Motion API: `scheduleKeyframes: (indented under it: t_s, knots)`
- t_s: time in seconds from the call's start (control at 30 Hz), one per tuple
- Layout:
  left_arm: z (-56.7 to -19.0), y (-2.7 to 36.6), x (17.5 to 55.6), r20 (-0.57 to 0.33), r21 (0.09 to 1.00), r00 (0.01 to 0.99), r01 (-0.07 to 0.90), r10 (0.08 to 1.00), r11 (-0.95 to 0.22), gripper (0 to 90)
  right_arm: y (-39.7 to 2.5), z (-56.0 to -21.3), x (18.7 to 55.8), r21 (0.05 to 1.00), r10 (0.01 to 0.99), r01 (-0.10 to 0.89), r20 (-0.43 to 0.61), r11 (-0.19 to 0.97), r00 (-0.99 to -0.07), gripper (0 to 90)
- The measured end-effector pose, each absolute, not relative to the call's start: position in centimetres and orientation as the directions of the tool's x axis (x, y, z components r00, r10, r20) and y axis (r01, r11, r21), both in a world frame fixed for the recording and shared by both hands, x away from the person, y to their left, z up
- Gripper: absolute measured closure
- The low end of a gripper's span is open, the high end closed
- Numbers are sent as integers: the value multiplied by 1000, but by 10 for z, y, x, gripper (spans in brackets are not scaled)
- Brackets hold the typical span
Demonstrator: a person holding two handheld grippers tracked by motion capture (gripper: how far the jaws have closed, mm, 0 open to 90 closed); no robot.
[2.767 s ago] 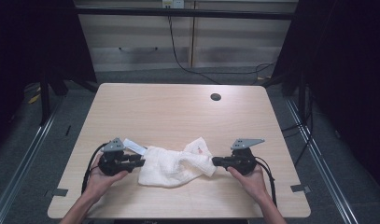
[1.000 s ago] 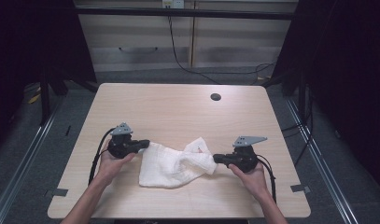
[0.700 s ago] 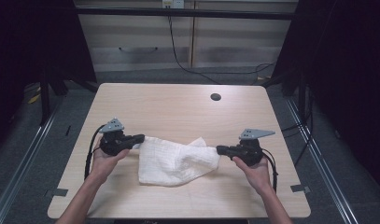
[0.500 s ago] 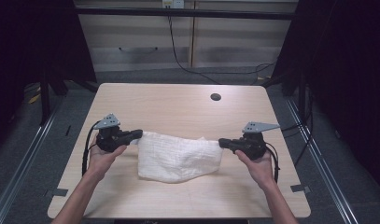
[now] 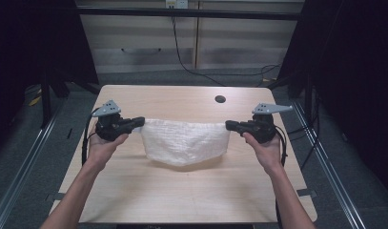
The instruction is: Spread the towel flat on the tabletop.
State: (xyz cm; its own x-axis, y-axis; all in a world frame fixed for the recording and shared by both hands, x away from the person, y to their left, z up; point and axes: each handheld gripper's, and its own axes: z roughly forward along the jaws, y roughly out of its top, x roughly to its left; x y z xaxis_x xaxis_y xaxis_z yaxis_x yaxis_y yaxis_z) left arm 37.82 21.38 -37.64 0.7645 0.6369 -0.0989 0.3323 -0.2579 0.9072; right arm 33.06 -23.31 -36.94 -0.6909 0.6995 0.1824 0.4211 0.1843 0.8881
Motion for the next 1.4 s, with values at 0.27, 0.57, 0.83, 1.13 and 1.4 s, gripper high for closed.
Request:
scheduleKeyframes:
  t_s: [0.27,0.57,0.83,1.13,1.4]
  knots:
    - [-344,213,403,-97,926,731,315,676,-208,892,-237,-335,354,905,722,390,154,172,-675,882]
    - [-313,201,434,-87,934,695,306,713,-185,894,-241,-308,388,905,753,389,135,171,-644,882]
    - [-291,196,433,-74,952,708,259,702,-161,895,-246,-292,397,925,770,356,130,133,-625,882]
    - [-332,201,406,-67,939,738,275,671,-208,895,-246,-330,369,902,740,400,158,160,-654,882]
    - [-367,209,379,-106,929,749,308,654,-203,894,-245,-367,351,879,724,446,197,168,-661,882]
